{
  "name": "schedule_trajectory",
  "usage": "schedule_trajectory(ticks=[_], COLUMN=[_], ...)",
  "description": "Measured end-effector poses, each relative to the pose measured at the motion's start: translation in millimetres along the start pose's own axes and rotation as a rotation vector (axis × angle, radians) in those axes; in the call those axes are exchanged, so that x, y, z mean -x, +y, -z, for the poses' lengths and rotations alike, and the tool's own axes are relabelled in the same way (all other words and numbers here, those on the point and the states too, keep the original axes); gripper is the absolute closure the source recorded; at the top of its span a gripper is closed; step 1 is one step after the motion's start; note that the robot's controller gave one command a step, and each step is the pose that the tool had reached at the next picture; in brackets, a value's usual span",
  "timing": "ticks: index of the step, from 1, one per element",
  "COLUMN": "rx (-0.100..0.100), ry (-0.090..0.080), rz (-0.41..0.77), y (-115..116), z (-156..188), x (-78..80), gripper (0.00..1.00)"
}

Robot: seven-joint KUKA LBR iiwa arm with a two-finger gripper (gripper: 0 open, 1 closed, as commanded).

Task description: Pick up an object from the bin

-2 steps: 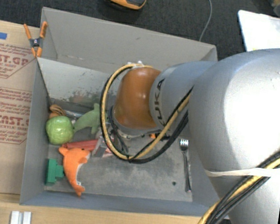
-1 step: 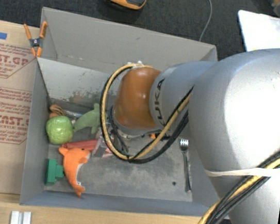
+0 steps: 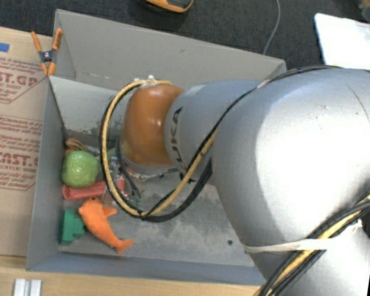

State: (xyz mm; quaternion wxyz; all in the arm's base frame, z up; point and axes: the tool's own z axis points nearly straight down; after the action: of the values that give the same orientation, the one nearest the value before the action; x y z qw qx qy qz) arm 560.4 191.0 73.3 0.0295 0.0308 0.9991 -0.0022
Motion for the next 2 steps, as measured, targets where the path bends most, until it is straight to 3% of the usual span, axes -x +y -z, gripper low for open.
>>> schedule_trajectory(ticks=[1, 2], rx=[-0.019, -0.006], ry=[-0.008, 0.004], rz=[-0.044, -0.038], y=[27, 17], z=[2, 60], x=[-27.1, -5.2], gripper=[1.0, 1.0])
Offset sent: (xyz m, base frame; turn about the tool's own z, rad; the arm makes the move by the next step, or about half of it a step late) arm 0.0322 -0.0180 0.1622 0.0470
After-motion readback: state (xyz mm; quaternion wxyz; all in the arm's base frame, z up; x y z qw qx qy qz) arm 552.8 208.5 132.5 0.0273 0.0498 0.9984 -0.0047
